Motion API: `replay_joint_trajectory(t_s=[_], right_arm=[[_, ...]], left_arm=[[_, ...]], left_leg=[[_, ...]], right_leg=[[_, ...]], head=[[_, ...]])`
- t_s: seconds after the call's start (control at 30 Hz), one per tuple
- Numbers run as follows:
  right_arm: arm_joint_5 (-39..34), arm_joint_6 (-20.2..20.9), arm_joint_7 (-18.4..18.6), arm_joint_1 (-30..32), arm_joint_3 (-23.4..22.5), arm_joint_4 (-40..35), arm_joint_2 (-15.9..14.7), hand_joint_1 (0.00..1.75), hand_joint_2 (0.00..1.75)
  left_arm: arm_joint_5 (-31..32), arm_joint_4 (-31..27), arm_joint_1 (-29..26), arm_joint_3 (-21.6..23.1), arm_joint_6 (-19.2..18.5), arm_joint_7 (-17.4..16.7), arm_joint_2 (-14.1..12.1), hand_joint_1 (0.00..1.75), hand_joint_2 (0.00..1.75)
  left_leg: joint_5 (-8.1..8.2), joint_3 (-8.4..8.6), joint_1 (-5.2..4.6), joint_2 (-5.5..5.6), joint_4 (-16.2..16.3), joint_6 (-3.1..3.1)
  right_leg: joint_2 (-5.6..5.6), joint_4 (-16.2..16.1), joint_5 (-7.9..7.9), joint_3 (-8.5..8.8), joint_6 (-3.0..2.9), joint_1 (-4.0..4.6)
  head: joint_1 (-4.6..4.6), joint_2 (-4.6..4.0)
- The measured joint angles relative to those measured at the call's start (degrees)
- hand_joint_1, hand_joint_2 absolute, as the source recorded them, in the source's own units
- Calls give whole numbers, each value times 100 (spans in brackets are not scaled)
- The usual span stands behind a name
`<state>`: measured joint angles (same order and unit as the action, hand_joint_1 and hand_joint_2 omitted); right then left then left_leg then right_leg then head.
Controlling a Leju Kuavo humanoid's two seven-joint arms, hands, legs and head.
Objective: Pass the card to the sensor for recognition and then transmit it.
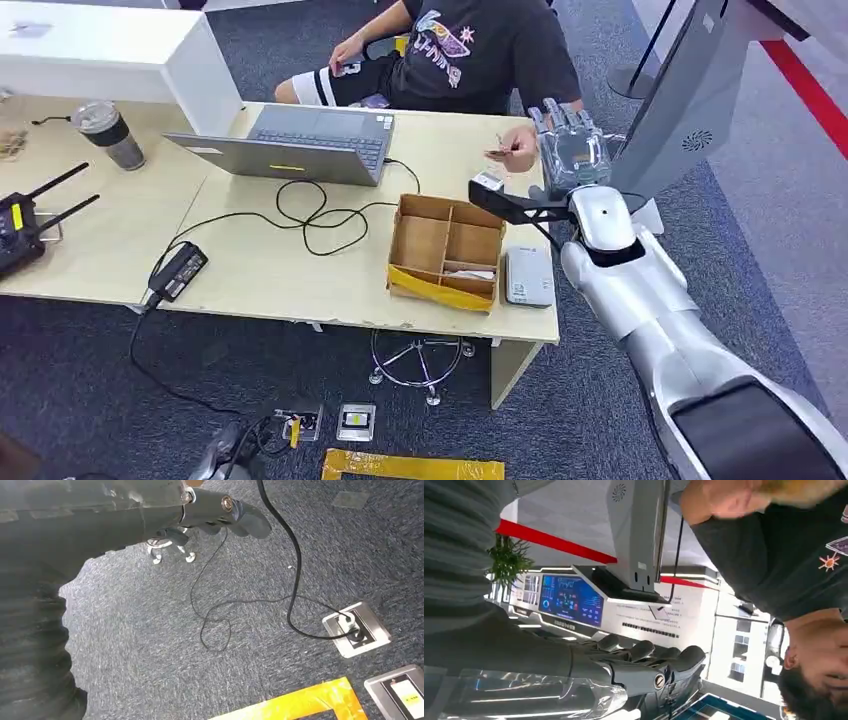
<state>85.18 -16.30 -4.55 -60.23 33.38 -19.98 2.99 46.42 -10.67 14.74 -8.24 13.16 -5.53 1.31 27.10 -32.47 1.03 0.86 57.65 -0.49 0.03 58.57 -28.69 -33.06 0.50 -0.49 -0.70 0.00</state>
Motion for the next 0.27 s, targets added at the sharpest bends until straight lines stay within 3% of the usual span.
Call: replay_joint_trajectory(t_s=[0.27], right_arm=[[-822,-963,-345,148,-153,-7,-96,0,175]], left_arm=[[-148,0,-105,-2,68,-4,-17,0,175]], left_leg=[[0,1,0,0,0,0]], right_leg=[[0,-1,0,0,0,0]], head=[[0,-2]])
